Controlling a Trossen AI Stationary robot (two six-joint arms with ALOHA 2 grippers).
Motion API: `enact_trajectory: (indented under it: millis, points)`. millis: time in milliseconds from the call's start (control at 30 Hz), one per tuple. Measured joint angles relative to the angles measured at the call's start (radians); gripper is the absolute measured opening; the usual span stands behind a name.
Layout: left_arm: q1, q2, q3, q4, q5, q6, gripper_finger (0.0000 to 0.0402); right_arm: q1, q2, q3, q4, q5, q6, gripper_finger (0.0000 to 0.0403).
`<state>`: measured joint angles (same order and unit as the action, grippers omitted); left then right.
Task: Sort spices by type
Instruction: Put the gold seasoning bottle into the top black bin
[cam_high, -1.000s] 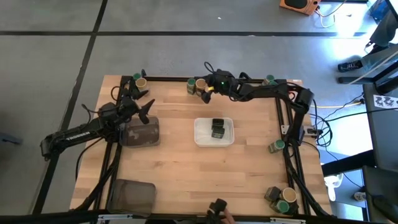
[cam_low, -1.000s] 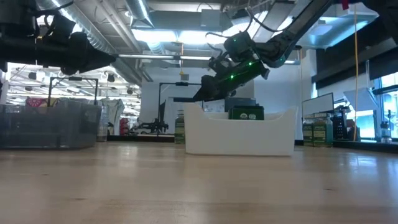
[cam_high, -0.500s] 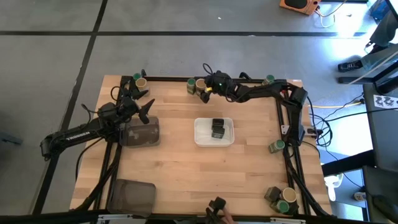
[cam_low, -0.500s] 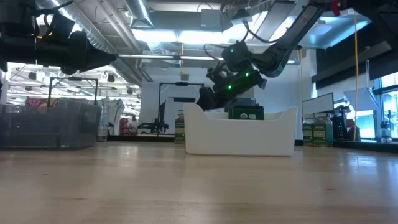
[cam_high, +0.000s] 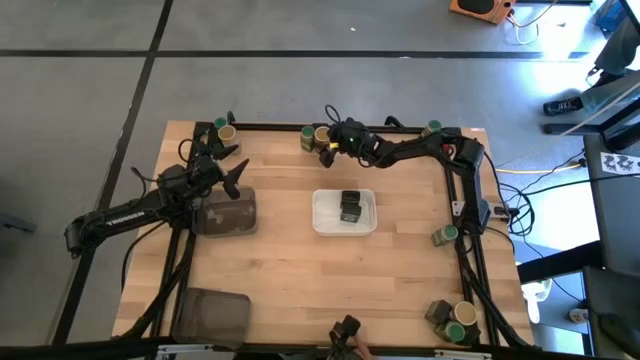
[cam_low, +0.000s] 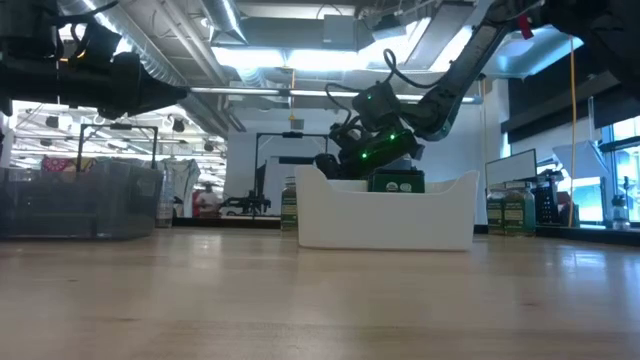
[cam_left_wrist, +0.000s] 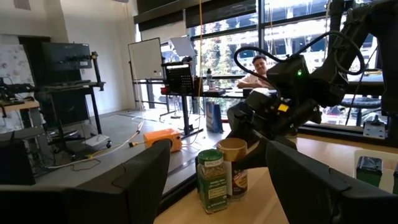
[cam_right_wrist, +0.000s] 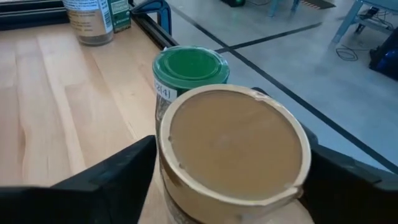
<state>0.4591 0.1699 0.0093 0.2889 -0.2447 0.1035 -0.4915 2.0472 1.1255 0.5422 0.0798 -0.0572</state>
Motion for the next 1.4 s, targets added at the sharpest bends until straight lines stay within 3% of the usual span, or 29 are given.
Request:
enact_trajectory:
  millis: [133,633,800,1033,1200,1400]
  points:
    - [0.000,0.000,0.000,0.000,0.000,0.001,0.0265,0.000,0.000,0.001,0.002,-0.001,0.003,0.0279]
    - [0.000,0.004,0.000,-0.020,-0.001,0.002,0.0265,0.077,-0.117,0.000,-0.062,0.021,-0.001,0.0286]
    - [0.000,0.004,0.000,-0.016,-0.001,-0.002,0.0265,0.141,-0.118,0.000,-0.038,-0.034,0.007,0.0280]
    - [-0.002,0.039,0.000,-0.014,0.066,-0.031,0.0265,0.210,-0.042,0.110,-0.041,-0.156,0.056,0.0285]
    - [-0.001,0.119,0.011,-0.017,0.109,-0.076,0.0265,0.243,0.034,0.222,-0.111,-0.171,0.029,0.0282]
    - [-0.010,0.235,0.061,-0.017,0.132,-0.087,0.0265,0.250,0.101,0.264,-0.125,-0.167,0.042,0.0285]
